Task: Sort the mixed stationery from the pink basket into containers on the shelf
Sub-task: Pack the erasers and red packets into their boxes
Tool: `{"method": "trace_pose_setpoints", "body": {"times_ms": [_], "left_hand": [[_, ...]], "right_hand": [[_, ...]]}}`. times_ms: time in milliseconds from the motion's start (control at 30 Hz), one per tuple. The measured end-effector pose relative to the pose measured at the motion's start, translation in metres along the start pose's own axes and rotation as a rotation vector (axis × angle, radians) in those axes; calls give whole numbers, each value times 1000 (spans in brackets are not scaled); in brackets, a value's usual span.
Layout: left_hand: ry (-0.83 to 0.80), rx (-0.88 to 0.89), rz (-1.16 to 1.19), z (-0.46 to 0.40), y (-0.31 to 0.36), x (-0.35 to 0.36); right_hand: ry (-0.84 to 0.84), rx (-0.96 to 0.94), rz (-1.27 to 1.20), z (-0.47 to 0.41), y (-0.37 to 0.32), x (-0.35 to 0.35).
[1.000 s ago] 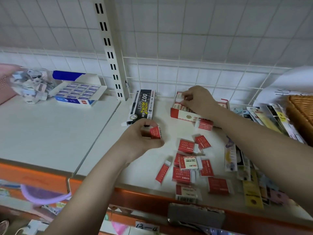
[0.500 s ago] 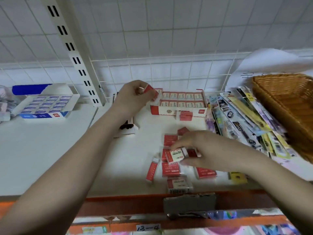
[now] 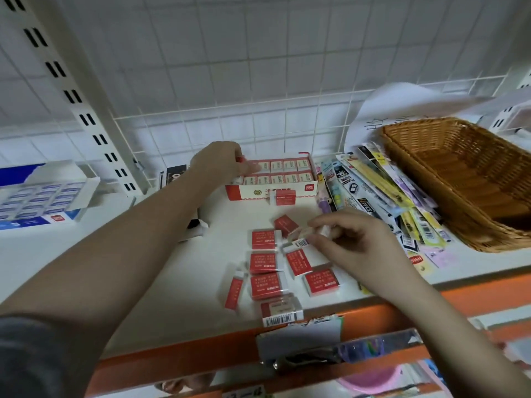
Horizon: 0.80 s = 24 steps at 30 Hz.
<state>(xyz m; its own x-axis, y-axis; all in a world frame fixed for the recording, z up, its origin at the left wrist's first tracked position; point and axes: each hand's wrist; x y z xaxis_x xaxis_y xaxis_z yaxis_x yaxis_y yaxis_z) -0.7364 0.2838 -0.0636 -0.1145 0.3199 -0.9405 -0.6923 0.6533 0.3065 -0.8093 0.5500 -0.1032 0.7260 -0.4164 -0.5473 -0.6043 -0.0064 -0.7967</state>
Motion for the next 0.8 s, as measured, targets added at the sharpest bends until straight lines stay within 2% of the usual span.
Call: {"method": "trace_pose_setpoints", "body": {"times_ms": [133,300,433,600,800], "left_hand": [[30,100,231,3,-1,7],[-13,125,93,9,-8,2],[-1,73,185,13,-10,-1],[74,63,120,47,6,1],[-166,52,150,119,21,28]], "right_hand": [[26,14,-35,1,1,-4],[67,50,-96,0,4,-10],[68,48,-134,-6,3,-12],[137,86,-185,-33,-1,-24],[72,13,-58,-77,-5,-24]]}}
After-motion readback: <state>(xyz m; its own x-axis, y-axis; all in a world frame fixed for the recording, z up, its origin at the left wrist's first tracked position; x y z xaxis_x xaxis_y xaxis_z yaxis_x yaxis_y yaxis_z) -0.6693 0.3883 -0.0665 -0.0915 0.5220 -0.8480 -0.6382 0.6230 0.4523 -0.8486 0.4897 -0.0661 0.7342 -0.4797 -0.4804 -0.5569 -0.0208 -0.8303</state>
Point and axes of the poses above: each hand's wrist, its own z-axis away from the middle knuckle, its own x-axis out of the palm, y = z × x, and after that the axes turned 11 degrees about -y, right-handed
